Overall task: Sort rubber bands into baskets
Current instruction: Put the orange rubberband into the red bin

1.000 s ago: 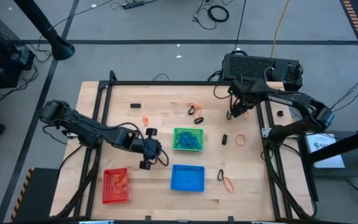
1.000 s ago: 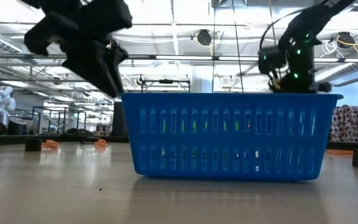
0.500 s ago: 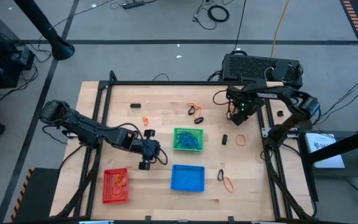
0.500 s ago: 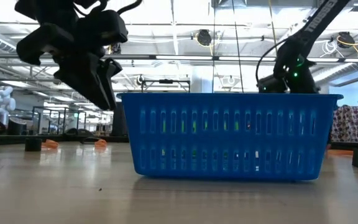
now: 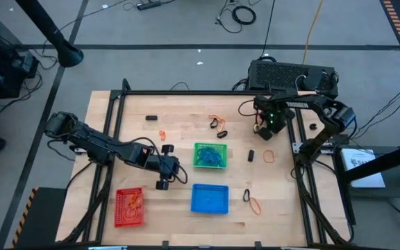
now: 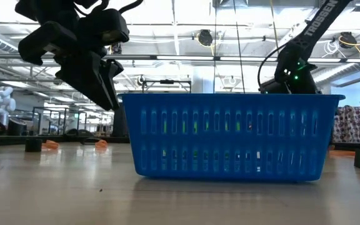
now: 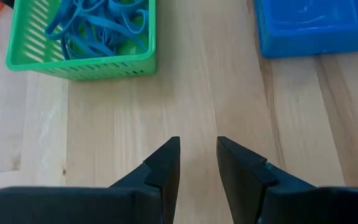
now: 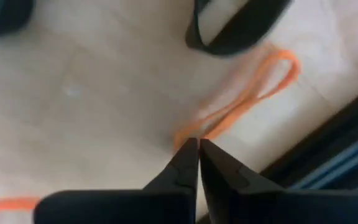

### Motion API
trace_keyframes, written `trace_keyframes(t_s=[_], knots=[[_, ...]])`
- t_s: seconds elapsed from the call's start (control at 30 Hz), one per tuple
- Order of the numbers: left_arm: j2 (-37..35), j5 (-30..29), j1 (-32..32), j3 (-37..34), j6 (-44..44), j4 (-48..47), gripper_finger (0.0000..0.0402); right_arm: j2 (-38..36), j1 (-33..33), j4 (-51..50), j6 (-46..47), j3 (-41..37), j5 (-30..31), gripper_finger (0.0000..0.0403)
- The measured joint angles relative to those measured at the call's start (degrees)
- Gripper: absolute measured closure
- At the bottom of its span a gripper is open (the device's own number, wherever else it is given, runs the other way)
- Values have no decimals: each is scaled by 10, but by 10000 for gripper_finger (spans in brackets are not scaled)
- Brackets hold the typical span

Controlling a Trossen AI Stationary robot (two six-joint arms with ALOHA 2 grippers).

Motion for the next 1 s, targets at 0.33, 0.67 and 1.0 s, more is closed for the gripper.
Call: trace_keyframes(t_s=[0.33, 0.67, 1.0], knots=[[0, 0, 0, 0, 5, 18, 288, -77, 30, -111, -3, 34, -37, 402], [0, 17, 0, 0, 1, 98, 288, -220, 70, -97, -19, 35, -199, 402], [72, 19, -5, 1, 59, 390, 288, -273, 148, 65, -31, 35, -394, 403]])
